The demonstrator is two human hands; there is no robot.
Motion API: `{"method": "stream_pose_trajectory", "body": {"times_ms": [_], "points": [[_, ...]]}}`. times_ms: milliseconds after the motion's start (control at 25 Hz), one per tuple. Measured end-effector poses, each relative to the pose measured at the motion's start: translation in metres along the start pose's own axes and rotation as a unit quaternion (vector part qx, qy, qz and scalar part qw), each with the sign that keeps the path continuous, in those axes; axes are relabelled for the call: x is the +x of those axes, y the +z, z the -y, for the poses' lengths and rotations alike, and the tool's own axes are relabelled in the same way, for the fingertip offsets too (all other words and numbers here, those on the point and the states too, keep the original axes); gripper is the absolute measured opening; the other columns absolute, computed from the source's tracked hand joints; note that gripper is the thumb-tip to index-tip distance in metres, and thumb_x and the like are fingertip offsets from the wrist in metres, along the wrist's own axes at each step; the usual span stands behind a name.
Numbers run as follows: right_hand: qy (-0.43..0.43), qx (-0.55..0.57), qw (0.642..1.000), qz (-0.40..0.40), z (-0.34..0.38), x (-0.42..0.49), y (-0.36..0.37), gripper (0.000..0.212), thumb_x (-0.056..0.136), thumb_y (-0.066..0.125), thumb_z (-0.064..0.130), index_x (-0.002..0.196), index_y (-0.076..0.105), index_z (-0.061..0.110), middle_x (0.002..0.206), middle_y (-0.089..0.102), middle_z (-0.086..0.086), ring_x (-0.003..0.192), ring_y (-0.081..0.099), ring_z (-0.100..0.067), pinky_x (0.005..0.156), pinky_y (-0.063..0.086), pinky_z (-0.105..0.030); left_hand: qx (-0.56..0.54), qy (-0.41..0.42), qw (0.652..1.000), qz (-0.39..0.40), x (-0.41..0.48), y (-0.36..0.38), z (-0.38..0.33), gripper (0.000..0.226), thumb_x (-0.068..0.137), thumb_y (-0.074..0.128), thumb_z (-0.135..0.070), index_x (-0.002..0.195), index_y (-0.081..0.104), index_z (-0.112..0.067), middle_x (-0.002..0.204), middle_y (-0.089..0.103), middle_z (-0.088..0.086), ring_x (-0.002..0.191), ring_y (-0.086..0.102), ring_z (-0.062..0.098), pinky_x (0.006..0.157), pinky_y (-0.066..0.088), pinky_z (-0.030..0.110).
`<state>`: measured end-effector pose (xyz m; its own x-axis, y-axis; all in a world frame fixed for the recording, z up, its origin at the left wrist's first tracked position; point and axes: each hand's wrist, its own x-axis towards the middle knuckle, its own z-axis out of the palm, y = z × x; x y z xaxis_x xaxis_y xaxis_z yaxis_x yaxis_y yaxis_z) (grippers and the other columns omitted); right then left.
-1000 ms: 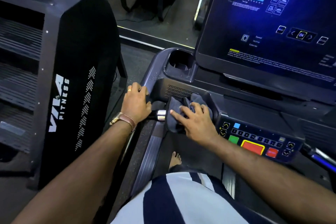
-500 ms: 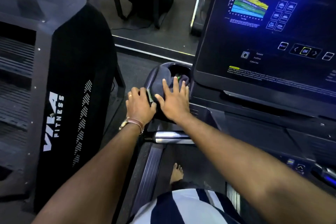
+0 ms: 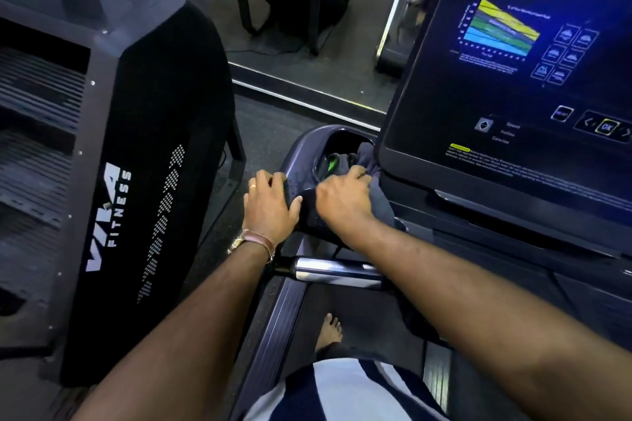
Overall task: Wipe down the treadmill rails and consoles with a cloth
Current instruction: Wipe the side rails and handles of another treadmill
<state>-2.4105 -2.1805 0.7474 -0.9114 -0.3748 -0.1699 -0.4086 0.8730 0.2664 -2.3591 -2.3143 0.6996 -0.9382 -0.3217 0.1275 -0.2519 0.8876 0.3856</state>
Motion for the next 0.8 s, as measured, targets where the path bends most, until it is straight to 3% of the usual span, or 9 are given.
{"method": "stream_pose_trajectory", "body": {"times_ms": [40,120,240,280,480,560,680,720,800], "points": [[0.012,0.018,1.0,0.012,0.01,0.006,-0.005,0.031,0.089,0.048,0.016,0.107,0.067,-0.002,0.1,0.067,-0.029,0.108,0.052,-0.054,0.087,0.047,-0.06,0.002,-0.001,1.0,0.0,0.0,0.0,0.0,0.044,0.079,0.066,-0.04,0.111,0.051,-0.013,0.111,0.046,0.01,0.104,0.046,0.03,0.082,0.048,0.045],[0.018,0.099,0.995,-0.02,0.024,0.016,-0.013,0.028,0.089,0.048,0.016,0.104,0.068,0.004,0.1,0.07,-0.021,0.101,0.058,-0.045,0.087,0.048,-0.052,0.007,-0.006,1.0,0.0,-0.001,-0.001,-0.001,0.043,0.078,0.068,-0.038,0.109,0.052,-0.013,0.11,0.047,0.011,0.102,0.046,0.032,0.08,0.048,0.047],[0.064,0.305,0.948,-0.067,0.025,0.025,-0.015,0.027,0.088,0.051,0.016,0.111,0.063,0.009,0.102,0.07,-0.015,0.107,0.054,-0.036,0.082,0.047,-0.041,0.007,-0.003,1.0,0.004,0.0,-0.001,-0.002,0.041,0.077,0.069,-0.035,0.106,0.051,-0.012,0.109,0.046,0.012,0.102,0.046,0.033,0.08,0.048,0.048],[0.076,0.323,0.94,-0.08,0.02,0.029,-0.015,0.03,0.089,0.051,0.015,0.117,0.06,0.008,0.105,0.069,-0.016,0.11,0.052,-0.035,0.082,0.047,-0.041,0.005,-0.002,1.0,0.002,-0.001,0.0,-0.001,0.041,0.077,0.069,-0.035,0.106,0.051,-0.012,0.109,0.047,0.012,0.103,0.046,0.033,0.08,0.048,0.048],[0.106,0.215,0.961,-0.138,-0.011,0.061,-0.011,0.032,0.096,0.037,0.002,0.123,0.055,-0.002,0.118,0.061,-0.019,0.117,0.048,-0.038,0.1,0.044,-0.046,0.016,-0.009,1.0,-0.005,0.0,0.002,-0.003,0.042,0.079,0.066,-0.039,0.107,0.051,-0.012,0.111,0.046,0.011,0.104,0.046,0.033,0.082,0.047,0.048],[0.13,0.188,0.966,-0.117,-0.006,0.077,-0.009,0.038,0.094,0.038,0.004,0.127,0.054,-0.005,0.124,0.058,-0.023,0.121,0.047,-0.043,0.108,0.036,-0.054,0.01,-0.012,1.0,-0.001,0.001,0.001,-0.004,0.042,0.08,0.065,-0.04,0.109,0.05,-0.013,0.111,0.046,0.011,0.104,0.045,0.031,0.083,0.047,0.047],[0.158,0.156,0.973,-0.057,0.008,0.091,0.008,0.054,0.095,0.038,0.011,0.145,0.034,-0.008,0.148,0.035,-0.031,0.135,0.026,-0.057,0.113,0.025,-0.062,0.008,-0.009,1.0,-0.007,0.0,0.002,-0.002,0.041,0.08,0.064,-0.04,0.108,0.051,-0.012,0.11,0.046,0.011,0.103,0.045,0.031,0.082,0.047,0.047],[0.156,0.169,0.972,-0.037,0.009,0.095,0.01,0.053,0.096,0.037,0.01,0.146,0.033,-0.007,0.149,0.035,-0.03,0.137,0.026,-0.055,0.112,0.028,-0.061,0.007,-0.009,1.0,-0.01,0.0,0.002,-0.002,0.042,0.08,0.064,-0.039,0.109,0.051,-0.012,0.109,0.046,0.011,0.103,0.046,0.032,0.081,0.047,0.047],[0.125,0.168,0.978,-0.018,0.009,0.095,0.013,0.045,0.095,0.039,0.01,0.138,0.046,-0.002,0.139,0.05,-0.023,0.13,0.043,-0.044,0.107,0.037,-0.054,0.006,-0.009,1.0,-0.011,0.0,0.003,-0.003,0.041,0.08,0.064,-0.039,0.108,0.051,-0.011,0.109,0.047,0.012,0.103,0.046,0.032,0.082,0.047,0.047]]}}
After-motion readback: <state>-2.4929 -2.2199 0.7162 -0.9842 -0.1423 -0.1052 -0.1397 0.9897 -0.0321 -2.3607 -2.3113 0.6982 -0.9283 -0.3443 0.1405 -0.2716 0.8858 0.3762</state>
